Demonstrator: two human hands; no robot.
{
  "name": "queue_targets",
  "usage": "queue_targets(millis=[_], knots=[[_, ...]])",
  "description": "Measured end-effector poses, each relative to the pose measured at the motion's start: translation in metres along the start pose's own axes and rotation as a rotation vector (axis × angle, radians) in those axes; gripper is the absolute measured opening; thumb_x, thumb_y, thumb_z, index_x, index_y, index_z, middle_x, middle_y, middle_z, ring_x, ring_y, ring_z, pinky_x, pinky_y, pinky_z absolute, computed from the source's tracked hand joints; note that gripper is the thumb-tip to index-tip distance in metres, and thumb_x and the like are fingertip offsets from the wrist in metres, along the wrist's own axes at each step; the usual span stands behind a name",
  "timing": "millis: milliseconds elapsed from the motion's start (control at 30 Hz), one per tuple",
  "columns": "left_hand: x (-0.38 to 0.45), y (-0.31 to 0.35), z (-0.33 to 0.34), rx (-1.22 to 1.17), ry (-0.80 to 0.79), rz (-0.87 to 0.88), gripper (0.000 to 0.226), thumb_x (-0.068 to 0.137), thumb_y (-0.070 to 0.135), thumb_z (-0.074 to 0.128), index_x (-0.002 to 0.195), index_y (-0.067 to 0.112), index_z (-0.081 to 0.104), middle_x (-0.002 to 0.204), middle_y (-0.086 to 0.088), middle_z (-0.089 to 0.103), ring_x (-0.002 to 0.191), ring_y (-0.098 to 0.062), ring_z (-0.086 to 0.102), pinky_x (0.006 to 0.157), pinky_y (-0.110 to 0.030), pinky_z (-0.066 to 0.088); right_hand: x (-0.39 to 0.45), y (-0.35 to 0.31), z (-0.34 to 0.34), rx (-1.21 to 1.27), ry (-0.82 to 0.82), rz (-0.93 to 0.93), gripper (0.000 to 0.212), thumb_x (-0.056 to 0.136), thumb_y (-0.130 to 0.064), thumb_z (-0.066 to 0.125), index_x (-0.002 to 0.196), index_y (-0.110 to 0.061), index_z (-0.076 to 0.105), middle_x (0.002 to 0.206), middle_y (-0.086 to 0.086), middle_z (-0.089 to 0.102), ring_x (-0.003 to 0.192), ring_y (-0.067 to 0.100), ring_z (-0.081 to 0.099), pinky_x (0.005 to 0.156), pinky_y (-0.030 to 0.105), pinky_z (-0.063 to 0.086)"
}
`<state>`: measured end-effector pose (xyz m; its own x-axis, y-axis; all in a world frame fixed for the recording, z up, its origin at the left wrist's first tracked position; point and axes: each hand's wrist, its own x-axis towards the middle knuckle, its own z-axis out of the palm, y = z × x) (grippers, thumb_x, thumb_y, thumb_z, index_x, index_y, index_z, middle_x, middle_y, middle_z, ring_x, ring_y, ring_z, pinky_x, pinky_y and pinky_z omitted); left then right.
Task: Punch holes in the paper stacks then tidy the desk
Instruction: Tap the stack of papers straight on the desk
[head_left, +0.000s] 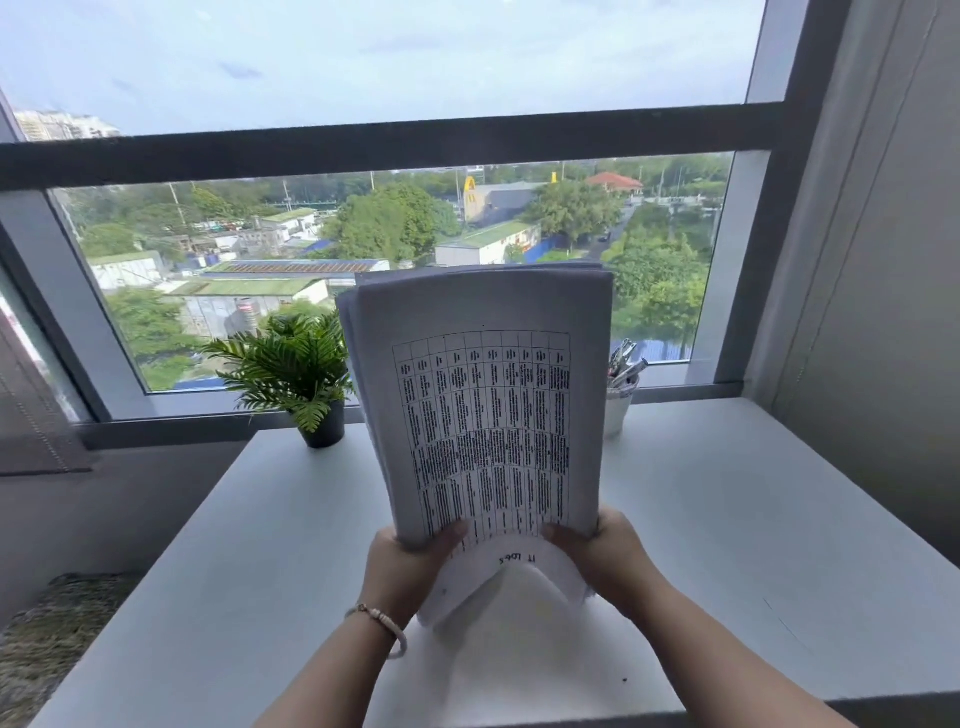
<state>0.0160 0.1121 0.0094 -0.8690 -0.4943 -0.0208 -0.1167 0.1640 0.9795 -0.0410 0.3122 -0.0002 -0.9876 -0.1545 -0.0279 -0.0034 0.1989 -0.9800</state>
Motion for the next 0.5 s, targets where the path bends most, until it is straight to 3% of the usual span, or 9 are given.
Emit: queue_targets(millis=[133,233,300,367,433,500], knots=[[0.001,0.007,-0.006,0.043,-0.058,0.073,0.015,0.073,0.02,0.081,0.07,0.025,0.068,0.071,0.011,0.069,0.067,-0.004,0.065,0.054,-0.015,0.05,-0.001,-0.009,-0.01,0.001,-0.029,-0.039,0.018,0.084,-0.002,0.067,0.081,-0.019,0.069,0.085,0.001,0.073,0.081,0.02,0.067,0.075,0.035,0.055],[0.002,0.02,-0.014,-0.053,-0.275,0.041,0.023,0.067,0.015,0.085,0.087,0.016,0.073,0.086,-0.003,0.076,0.08,-0.016,0.072,0.067,-0.025,0.058,-0.006,-0.015,-0.024,0.047,-0.122,-0.058,0.013,0.075,-0.006,0.073,0.086,-0.012,0.072,0.09,0.006,0.076,0.087,0.024,0.071,0.081,0.042,0.057],[0.007,0.024,-0.018,-0.161,-0.405,-0.102,0.039,0.06,0.014,0.083,0.096,0.003,0.071,0.096,-0.015,0.074,0.087,-0.028,0.071,0.074,-0.036,0.059,-0.011,-0.019,-0.035,0.118,-0.209,0.011,0.03,0.064,-0.009,0.073,0.094,-0.006,0.072,0.095,0.01,0.075,0.09,0.027,0.072,0.083,0.044,0.057],[0.01,0.018,-0.019,-0.189,-0.495,-0.302,0.048,0.058,0.009,0.083,0.102,-0.005,0.069,0.102,-0.023,0.07,0.09,-0.035,0.069,0.079,-0.043,0.058,-0.014,-0.016,-0.041,0.193,-0.29,0.144,0.036,0.062,-0.001,0.072,0.098,0.001,0.071,0.097,0.019,0.073,0.088,0.033,0.071,0.079,0.043,0.059],[0.009,0.004,-0.017,-0.178,-0.598,-0.497,0.047,0.064,0.005,0.082,0.105,-0.011,0.067,0.112,-0.028,0.065,0.084,-0.034,0.07,0.08,-0.044,0.057,-0.016,-0.007,-0.044,0.227,-0.346,0.31,0.037,0.062,0.008,0.071,0.098,0.007,0.07,0.101,0.027,0.07,0.086,0.037,0.07,0.077,0.043,0.058],[0.006,-0.013,-0.014,-0.185,-0.669,-0.613,0.035,0.076,0.004,0.071,0.107,-0.013,0.065,0.119,-0.029,0.06,0.077,-0.031,0.071,0.078,-0.04,0.058,-0.014,0.006,-0.044,0.171,-0.38,0.465,0.051,0.054,0.005,0.074,0.103,0.013,0.067,0.107,0.032,0.066,0.086,0.038,0.068,0.086,0.048,0.055]])
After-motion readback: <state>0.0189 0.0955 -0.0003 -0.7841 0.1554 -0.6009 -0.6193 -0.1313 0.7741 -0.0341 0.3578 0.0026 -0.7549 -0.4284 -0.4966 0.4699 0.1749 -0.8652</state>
